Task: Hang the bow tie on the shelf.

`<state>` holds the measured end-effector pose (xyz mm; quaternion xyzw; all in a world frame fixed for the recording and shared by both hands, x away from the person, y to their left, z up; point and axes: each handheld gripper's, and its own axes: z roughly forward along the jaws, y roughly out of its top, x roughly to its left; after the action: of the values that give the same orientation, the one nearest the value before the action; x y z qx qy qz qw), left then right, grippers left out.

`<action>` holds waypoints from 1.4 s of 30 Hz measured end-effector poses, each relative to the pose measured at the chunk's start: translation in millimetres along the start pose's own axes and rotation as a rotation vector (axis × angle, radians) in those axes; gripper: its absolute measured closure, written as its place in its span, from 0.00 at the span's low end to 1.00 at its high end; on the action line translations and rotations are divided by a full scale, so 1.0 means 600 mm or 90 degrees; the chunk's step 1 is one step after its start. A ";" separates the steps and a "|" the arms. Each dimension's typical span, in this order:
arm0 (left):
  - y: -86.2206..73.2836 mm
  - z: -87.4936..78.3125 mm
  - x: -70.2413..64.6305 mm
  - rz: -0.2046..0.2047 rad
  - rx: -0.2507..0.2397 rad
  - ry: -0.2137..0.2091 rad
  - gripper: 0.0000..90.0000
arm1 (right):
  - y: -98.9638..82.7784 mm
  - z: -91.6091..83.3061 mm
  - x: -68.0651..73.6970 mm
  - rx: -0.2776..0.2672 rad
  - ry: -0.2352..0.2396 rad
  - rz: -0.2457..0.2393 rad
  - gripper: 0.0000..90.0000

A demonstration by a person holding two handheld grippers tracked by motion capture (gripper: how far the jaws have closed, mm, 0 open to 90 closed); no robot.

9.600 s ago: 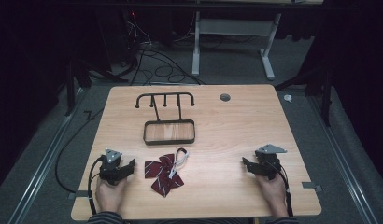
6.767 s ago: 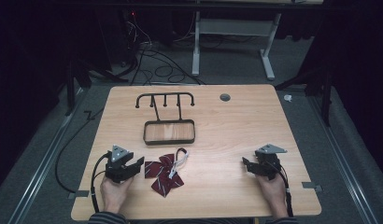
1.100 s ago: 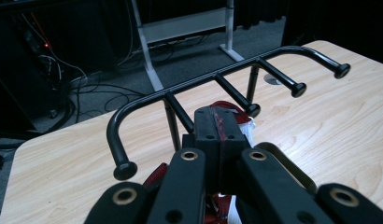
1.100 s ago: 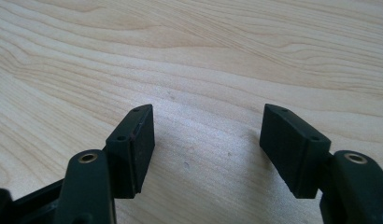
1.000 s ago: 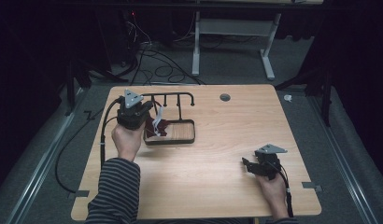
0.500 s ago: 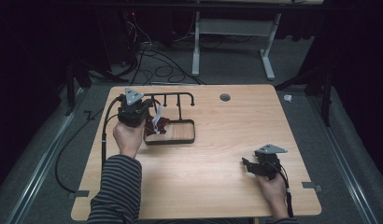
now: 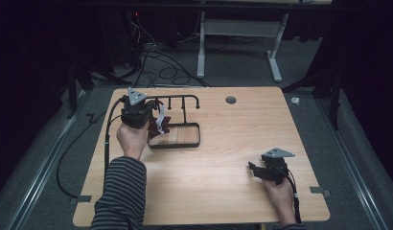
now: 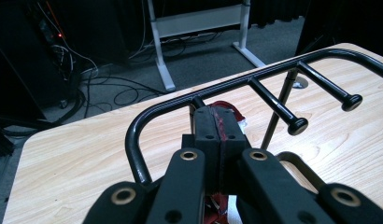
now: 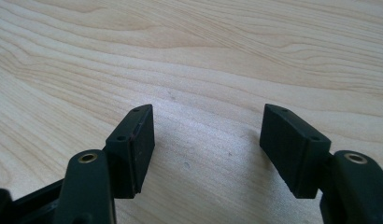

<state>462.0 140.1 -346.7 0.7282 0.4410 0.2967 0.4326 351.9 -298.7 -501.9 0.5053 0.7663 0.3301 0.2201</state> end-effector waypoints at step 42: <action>-0.009 -0.037 -0.006 0.013 0.003 -0.035 0.82 | 0.000 0.000 0.000 0.000 0.001 0.000 0.41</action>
<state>440.7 146.3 -341.6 0.7417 0.4223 0.2797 0.4397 351.8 -298.7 -501.9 0.5053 0.7663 0.3307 0.2194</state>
